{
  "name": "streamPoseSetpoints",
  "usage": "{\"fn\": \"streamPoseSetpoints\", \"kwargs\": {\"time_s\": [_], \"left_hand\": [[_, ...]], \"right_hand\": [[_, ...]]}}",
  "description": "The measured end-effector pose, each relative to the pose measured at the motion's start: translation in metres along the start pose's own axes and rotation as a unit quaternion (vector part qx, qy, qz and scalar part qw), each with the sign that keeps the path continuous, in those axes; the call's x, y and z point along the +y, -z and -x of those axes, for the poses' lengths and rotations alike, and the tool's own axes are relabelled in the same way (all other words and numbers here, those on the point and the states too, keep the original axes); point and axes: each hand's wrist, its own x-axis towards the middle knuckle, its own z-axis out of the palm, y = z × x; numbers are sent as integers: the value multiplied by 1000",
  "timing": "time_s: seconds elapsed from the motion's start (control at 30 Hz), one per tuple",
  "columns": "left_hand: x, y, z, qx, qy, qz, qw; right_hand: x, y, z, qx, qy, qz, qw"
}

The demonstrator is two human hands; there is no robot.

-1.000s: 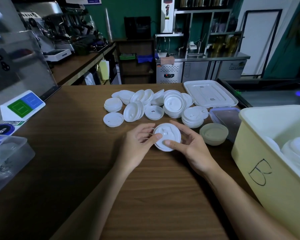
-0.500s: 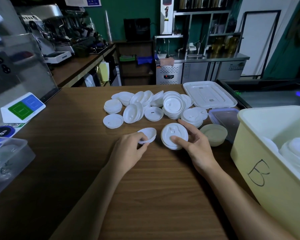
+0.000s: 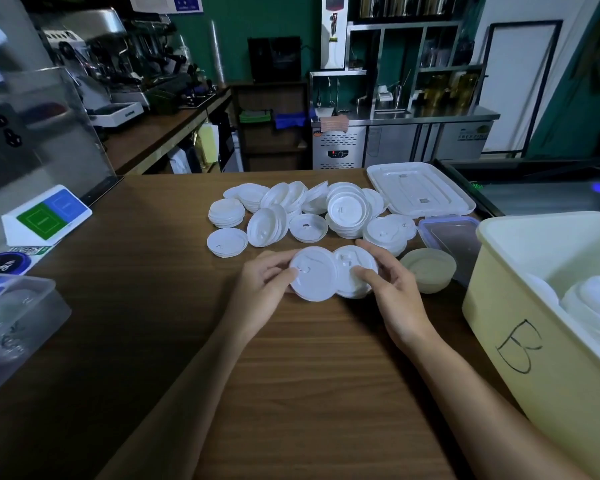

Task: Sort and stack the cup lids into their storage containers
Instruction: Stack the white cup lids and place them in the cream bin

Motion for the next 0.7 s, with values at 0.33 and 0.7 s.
{"fn": "streamPoseSetpoints", "kwargs": {"time_s": [0.33,0.7], "left_hand": [[-10,-16,5,23,-56,-3,998],[-13,-18,5,-62,26,45,997]], "right_hand": [[-1,-7,8,-71,0,16,997],[3,-6,4,-93,-15,-75,993]]}}
